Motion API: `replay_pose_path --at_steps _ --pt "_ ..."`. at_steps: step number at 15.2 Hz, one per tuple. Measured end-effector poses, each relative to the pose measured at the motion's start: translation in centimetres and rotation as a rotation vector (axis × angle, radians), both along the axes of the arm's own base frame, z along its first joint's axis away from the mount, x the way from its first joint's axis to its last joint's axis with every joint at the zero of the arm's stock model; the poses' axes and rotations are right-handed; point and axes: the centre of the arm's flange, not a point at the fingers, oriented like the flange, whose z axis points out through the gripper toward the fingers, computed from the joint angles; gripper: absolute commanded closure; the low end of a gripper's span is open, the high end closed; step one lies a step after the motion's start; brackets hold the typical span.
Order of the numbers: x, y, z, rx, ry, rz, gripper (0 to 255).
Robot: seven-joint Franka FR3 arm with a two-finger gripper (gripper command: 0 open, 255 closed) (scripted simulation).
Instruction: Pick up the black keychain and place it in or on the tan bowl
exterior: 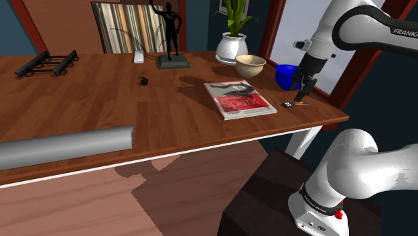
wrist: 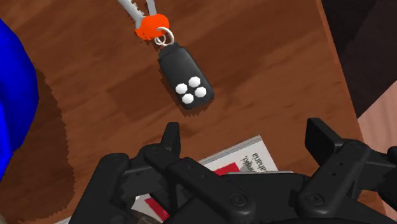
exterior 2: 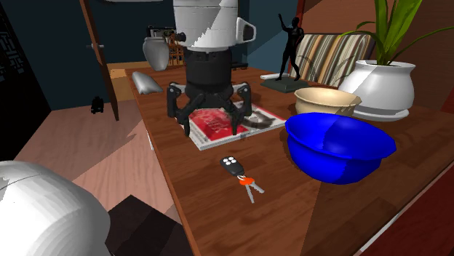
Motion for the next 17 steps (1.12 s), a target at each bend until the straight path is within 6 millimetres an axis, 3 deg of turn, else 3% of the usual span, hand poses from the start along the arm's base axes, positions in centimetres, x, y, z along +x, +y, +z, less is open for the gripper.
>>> replay_pose_path --at_steps 6,13,17 --pt "-0.5 -6.1 -2.3 -0.021 0.015 0.170 0" --pt "-0.2 -6.5 -5.9 -0.023 0.017 0.184 0" --pt "-0.3 -6.4 -6.3 -0.023 0.017 0.184 0"
